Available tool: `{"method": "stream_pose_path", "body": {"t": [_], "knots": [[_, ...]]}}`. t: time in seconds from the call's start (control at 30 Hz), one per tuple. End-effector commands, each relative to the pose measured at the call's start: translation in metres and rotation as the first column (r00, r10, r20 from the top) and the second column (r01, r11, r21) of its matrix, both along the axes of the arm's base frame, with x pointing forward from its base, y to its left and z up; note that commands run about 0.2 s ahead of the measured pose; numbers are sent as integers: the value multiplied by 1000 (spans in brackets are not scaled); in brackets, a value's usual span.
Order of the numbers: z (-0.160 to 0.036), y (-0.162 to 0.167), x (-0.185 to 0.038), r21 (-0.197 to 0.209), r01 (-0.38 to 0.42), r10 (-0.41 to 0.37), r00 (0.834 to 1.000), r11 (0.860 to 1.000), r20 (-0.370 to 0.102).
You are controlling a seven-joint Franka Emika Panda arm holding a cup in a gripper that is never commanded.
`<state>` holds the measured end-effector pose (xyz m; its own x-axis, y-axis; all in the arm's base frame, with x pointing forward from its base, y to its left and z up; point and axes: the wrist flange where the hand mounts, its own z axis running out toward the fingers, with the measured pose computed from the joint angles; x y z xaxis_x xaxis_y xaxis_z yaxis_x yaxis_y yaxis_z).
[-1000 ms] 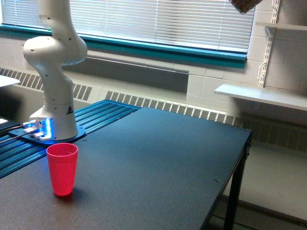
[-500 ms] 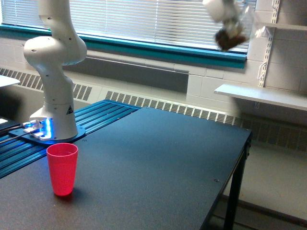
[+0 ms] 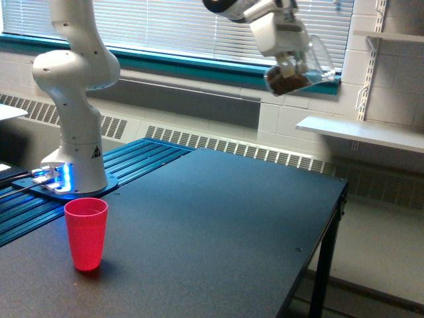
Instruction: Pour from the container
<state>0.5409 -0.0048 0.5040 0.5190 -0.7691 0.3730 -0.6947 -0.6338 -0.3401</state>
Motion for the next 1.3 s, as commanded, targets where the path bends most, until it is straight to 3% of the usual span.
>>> {"method": "stream_pose_path", "body": {"t": [0.03,0.43,0.7,1.03,1.3], "knots": [[-4,-29,-28,-3,122,-122,993,993,-1],[-39,-51,-84,-5,241,-240,969,971,-59],[-62,-65,-117,12,334,-331,938,942,-105],[-85,-75,-152,49,446,-435,888,894,-147],[-97,-85,-178,84,537,-519,838,840,-168]]}}
